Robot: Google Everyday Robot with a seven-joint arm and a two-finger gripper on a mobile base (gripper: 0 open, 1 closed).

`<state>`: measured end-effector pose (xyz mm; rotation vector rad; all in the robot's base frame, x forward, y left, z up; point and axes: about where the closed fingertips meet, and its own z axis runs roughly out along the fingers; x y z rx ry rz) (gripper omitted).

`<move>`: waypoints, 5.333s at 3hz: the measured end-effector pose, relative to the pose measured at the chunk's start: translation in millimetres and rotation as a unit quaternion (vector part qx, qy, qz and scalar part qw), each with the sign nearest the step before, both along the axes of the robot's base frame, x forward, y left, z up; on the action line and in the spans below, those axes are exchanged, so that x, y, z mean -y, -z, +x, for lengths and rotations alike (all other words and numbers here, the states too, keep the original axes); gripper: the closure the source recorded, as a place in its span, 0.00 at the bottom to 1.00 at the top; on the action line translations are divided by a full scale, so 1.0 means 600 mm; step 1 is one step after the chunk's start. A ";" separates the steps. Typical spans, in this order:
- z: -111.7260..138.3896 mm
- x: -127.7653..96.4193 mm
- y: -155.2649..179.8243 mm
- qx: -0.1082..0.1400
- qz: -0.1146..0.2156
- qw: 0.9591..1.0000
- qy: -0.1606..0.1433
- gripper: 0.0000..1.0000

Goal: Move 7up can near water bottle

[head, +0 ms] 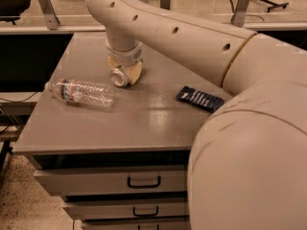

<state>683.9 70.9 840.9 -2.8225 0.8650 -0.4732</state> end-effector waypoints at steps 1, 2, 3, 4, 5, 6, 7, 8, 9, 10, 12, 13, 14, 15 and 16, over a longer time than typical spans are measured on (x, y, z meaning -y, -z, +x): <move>0.000 0.000 0.000 0.000 0.000 1.000 0.000 1.00; -0.029 -0.030 -0.001 -0.021 0.007 1.000 -0.013 1.00; -0.063 -0.061 -0.022 -0.035 0.013 0.999 -0.030 1.00; -0.085 -0.072 -0.031 -0.044 0.010 0.998 -0.036 1.00; -0.094 -0.075 -0.030 -0.051 0.004 0.998 -0.038 0.83; -0.097 -0.073 -0.024 -0.058 0.001 0.998 -0.035 0.60; -0.099 -0.070 -0.018 -0.063 0.000 0.998 -0.031 0.36; -0.101 -0.070 -0.013 -0.068 0.001 0.997 -0.030 0.12; -0.103 -0.074 -0.010 -0.073 0.003 0.997 -0.032 0.00; -0.106 -0.077 -0.010 -0.074 0.006 0.997 -0.035 0.00; -0.088 -0.063 -0.101 0.006 0.056 0.998 -0.036 0.00; -0.062 -0.022 -0.209 0.093 0.124 0.987 -0.034 0.00; -0.023 0.047 -0.294 0.160 0.200 0.966 -0.015 0.00; 0.020 0.125 -0.340 0.199 0.267 0.943 0.013 0.00; 0.020 0.134 -0.349 0.200 0.283 0.938 0.019 0.00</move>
Offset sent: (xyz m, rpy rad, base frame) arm -0.0438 0.0439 0.0058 0.0393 0.0991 0.0646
